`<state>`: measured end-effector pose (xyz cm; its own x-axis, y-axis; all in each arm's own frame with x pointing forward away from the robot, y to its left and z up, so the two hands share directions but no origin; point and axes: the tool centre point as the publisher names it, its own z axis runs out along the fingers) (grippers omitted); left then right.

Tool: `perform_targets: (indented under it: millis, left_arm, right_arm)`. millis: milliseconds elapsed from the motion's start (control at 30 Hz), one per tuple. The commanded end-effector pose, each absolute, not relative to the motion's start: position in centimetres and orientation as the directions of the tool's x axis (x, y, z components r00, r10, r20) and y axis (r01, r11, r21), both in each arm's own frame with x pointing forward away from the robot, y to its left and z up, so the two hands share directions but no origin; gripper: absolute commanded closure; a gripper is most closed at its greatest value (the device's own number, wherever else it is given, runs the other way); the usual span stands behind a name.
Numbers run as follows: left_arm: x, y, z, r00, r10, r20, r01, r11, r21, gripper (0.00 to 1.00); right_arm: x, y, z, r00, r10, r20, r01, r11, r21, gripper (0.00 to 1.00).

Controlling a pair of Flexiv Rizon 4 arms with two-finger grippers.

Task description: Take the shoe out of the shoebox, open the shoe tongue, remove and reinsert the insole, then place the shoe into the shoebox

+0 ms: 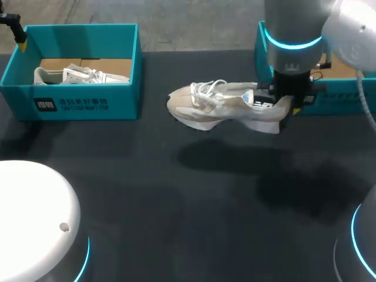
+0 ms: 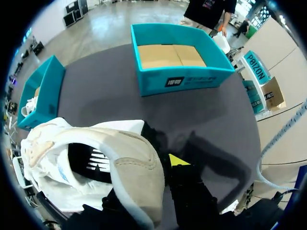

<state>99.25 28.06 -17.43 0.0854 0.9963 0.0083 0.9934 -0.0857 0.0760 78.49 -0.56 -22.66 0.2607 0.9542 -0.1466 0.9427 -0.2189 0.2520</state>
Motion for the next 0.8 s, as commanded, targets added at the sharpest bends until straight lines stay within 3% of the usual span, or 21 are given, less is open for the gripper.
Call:
perform_targets:
  millis: [33,600,800]
  left_arm:
    - [99.1,28.0,-17.4,0.085,0.996,0.012,0.993,-0.085,0.077,0.0]
    - [99.1,28.0,-17.4,0.085,0.996,0.012,0.993,-0.085,0.077,0.0]
    - [99.1,28.0,-17.4,0.085,0.996,0.012,0.993,-0.085,0.077,0.0]
  right_arm:
    - [78.3,-0.6,-22.6,0.261,0.955,-0.143,0.94,-0.218,0.261,1.0]
    - [76.8,1.1,-24.1,0.263,0.956,-0.13,0.938,-0.222,0.265,1.0]
    - [74.7,2.9,-26.9,0.245,0.962,-0.12,0.958,-0.221,0.183,1.0]
